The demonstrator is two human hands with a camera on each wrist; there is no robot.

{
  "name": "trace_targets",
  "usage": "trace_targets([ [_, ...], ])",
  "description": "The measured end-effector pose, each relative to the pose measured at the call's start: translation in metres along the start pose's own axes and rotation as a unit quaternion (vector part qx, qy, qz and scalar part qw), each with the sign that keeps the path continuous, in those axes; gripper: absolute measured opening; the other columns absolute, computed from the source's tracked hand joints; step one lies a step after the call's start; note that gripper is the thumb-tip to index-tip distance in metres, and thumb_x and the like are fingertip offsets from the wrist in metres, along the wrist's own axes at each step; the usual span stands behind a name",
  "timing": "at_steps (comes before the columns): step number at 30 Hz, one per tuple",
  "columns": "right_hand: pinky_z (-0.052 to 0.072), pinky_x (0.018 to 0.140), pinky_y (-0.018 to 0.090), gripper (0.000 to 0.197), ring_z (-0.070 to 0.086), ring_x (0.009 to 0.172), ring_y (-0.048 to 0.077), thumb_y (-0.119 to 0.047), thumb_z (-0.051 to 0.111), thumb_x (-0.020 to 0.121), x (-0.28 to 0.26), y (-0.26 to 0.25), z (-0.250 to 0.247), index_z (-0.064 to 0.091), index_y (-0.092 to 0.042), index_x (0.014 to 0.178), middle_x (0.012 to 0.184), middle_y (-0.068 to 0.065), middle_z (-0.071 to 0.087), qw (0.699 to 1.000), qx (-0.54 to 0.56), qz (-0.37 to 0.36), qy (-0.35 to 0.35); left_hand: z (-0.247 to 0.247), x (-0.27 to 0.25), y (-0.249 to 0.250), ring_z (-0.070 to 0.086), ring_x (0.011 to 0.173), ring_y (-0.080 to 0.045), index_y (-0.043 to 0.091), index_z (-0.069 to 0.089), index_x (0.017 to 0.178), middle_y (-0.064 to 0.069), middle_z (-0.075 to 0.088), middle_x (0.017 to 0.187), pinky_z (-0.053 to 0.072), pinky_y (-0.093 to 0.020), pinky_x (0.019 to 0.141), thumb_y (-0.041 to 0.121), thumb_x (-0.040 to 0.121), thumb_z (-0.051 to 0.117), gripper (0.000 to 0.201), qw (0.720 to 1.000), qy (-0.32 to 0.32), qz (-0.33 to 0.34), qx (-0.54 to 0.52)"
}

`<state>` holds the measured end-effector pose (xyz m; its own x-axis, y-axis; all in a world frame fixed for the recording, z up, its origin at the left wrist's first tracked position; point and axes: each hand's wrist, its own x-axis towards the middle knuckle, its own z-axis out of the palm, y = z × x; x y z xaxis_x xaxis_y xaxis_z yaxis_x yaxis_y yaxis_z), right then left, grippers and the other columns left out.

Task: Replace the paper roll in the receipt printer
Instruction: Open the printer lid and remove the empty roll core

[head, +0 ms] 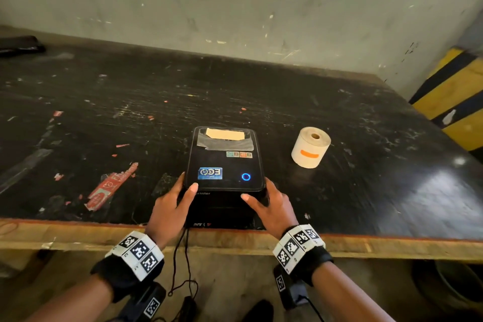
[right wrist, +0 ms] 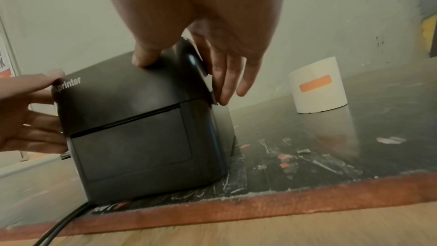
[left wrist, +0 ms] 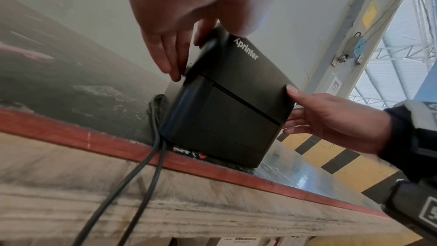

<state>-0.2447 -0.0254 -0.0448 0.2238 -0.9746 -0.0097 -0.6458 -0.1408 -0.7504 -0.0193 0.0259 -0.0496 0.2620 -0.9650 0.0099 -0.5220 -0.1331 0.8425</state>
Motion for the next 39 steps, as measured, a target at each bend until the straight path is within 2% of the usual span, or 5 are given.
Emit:
trace_targets([
  [11, 0.05, 0.096, 0.043, 0.091, 0.059, 0.111, 0.023, -0.085, 0.034, 0.067, 0.006, 0.003, -0.002, 0.041, -0.024, 0.135, 0.122, 0.006, 0.064, 0.997, -0.061, -0.044, 0.021, 0.001, 0.002, -0.004, 0.047, 0.126, -0.02, 0.025, 0.039, 0.137, -0.003, 0.054, 0.135, 0.037, -0.035, 0.104, 0.051, 0.09, 0.037, 0.054, 0.999, 0.03, 0.019, 0.017],
  [15, 0.055, 0.086, 0.039, 0.07, 0.065, 0.096, 0.012, -0.076, 0.043, 0.073, 0.021, -0.012, -0.019, 0.052, -0.026, 0.121, 0.109, -0.002, 0.069, 0.995, -0.04, -0.073, 0.047, -0.008, 0.015, 0.017, 0.046, 0.125, -0.017, 0.029, 0.037, 0.137, -0.002, 0.054, 0.134, 0.036, -0.037, 0.107, 0.047, 0.092, 0.04, 0.048, 0.998, 0.05, 0.03, -0.018],
  [24, 0.056, 0.067, 0.035, 0.055, 0.067, 0.075, 0.018, -0.046, 0.043, 0.094, 0.088, -0.05, -0.056, 0.028, -0.023, 0.142, 0.086, 0.005, 0.07, 0.979, -0.058, -0.149, 0.129, -0.03, 0.071, 0.056, 0.06, 0.109, -0.021, 0.026, 0.041, 0.131, -0.009, 0.064, 0.119, 0.047, -0.038, 0.095, 0.039, 0.09, 0.05, 0.044, 0.984, 0.157, 0.084, 0.004],
  [29, 0.055, 0.083, 0.036, 0.048, 0.064, 0.093, 0.018, -0.037, 0.039, 0.097, 0.122, -0.053, -0.071, 0.03, -0.023, 0.143, 0.107, 0.009, 0.067, 0.972, -0.06, -0.197, 0.113, -0.028, 0.103, 0.072, 0.061, 0.102, -0.018, 0.02, 0.05, 0.123, -0.004, 0.066, 0.107, 0.043, -0.029, 0.086, 0.029, 0.09, 0.054, 0.034, 0.972, 0.211, 0.103, -0.013],
  [39, 0.05, 0.088, 0.034, 0.05, 0.054, 0.099, 0.013, -0.032, 0.042, 0.096, 0.178, -0.038, -0.069, 0.028, -0.023, 0.144, 0.106, -0.003, 0.054, 0.974, -0.008, -0.21, 0.084, -0.018, 0.156, 0.064, 0.054, 0.118, -0.016, 0.024, 0.051, 0.124, -0.003, 0.061, 0.124, 0.042, -0.038, 0.102, 0.025, 0.087, 0.06, 0.037, 0.975, 0.197, 0.104, 0.023],
])
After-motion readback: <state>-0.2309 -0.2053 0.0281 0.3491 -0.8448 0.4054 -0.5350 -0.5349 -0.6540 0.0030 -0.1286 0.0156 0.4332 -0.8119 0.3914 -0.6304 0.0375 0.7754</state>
